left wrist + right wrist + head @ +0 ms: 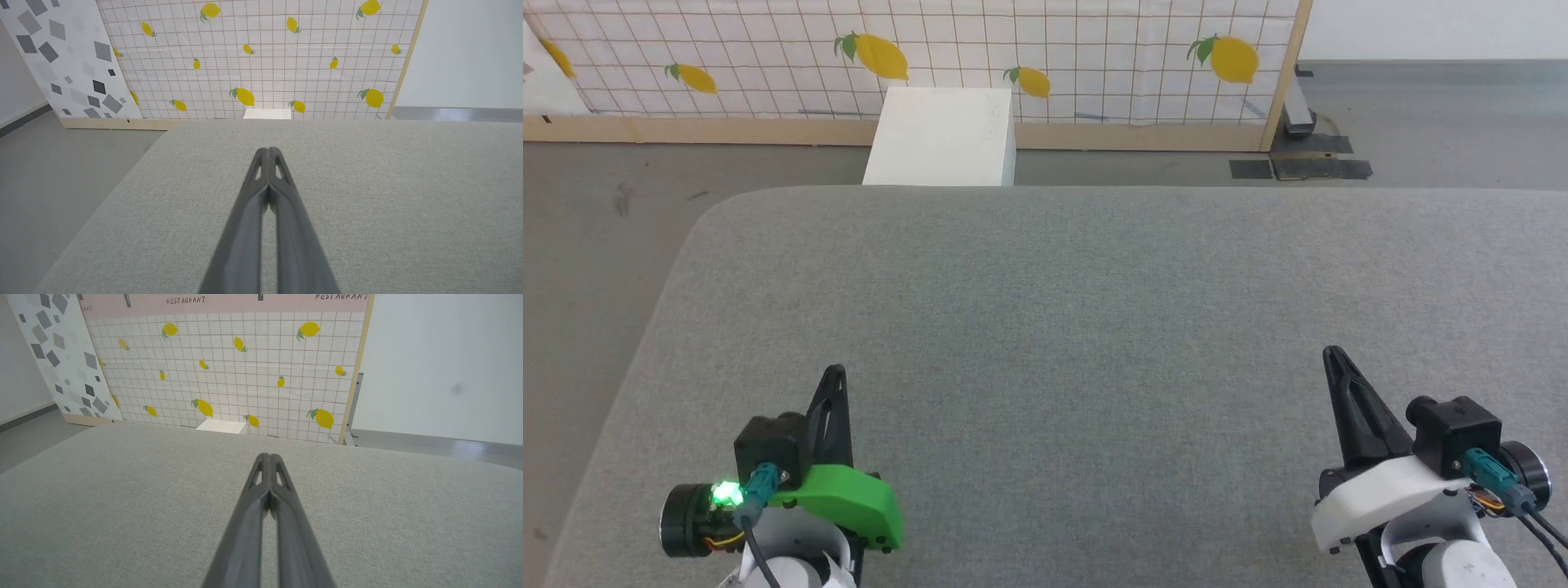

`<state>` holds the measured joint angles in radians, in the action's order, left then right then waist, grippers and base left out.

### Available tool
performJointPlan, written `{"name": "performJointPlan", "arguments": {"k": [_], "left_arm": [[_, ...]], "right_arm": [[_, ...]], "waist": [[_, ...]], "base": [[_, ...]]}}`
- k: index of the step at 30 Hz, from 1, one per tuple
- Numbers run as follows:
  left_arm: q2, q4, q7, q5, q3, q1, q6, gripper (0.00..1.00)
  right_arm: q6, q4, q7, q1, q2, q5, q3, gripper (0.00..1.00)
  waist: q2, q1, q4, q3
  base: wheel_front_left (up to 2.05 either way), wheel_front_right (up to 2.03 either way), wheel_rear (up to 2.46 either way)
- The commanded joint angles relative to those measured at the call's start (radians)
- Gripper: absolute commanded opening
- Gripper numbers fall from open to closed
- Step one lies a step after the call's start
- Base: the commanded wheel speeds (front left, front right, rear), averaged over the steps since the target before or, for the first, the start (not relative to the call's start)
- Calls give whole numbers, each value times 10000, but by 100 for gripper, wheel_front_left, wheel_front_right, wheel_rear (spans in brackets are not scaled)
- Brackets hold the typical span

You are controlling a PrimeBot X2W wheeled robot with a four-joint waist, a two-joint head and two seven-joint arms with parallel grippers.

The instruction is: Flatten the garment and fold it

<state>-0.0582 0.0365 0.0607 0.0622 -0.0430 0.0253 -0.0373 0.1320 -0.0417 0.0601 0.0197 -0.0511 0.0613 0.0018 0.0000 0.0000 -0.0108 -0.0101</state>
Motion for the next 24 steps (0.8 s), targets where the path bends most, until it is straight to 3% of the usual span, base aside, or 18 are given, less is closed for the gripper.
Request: {"name": "performJointPlan", "arguments": {"k": [1, 24], "left_arm": [[41, -63, -81, -182, 70, -151, 61, 0], [75, -326, -539, -565, 384, -239, 333, 0]], "right_arm": [[-10, 102, -68, -119, 7, -115, -10, 0], [-13, 376, -532, -187, 9, -548, -17, 0]], "waist": [[0, 0, 7, 6], [0, 0, 95, 89]], "base": [[0, 0, 0], [0, 0, 0]]}}
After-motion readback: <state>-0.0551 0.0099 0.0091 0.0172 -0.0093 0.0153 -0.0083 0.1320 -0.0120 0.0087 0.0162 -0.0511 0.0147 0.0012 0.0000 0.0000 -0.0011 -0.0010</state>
